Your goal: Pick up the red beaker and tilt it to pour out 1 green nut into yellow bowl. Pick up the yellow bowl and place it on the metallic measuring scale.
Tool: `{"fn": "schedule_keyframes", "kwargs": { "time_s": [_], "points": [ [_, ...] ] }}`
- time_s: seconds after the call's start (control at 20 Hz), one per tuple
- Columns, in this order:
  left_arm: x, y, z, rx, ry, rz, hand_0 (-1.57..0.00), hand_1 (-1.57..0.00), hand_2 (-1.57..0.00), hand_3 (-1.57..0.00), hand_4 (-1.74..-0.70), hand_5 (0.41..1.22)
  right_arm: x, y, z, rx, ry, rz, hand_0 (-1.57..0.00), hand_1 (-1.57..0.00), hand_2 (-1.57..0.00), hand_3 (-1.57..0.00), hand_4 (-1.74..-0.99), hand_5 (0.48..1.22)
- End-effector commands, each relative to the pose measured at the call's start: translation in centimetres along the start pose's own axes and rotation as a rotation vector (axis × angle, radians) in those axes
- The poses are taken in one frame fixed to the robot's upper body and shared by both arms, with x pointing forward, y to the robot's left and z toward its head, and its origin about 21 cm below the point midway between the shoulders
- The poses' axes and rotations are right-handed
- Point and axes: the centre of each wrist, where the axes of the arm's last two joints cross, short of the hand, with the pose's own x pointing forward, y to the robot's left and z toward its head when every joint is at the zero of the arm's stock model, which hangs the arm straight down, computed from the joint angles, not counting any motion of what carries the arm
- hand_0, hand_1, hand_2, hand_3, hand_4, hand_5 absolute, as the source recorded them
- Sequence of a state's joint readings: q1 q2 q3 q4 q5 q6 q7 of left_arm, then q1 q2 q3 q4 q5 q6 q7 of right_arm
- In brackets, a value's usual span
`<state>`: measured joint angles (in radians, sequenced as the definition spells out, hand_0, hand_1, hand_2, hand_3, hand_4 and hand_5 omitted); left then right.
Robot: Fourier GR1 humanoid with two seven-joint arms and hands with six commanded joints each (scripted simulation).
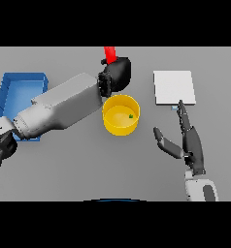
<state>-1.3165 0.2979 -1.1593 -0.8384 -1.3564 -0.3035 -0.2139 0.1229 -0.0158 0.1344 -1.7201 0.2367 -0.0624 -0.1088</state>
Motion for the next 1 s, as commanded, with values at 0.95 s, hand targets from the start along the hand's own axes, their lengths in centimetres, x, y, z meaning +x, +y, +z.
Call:
{"fn": "schedule_keyframes", "kwargs": {
  "time_s": [0.95],
  "points": [
    [-19.1, -18.5, 16.8, 0.147, 0.854, 1.499, -1.57, -1.57, -1.57, -1.55, -1.74, 1.221, 0.4, 0.1, -0.9, 0.062, -0.039, 0.018, 0.0, 0.0, 0.0, 0.0, -1.127, 0.606]
  ]
}}
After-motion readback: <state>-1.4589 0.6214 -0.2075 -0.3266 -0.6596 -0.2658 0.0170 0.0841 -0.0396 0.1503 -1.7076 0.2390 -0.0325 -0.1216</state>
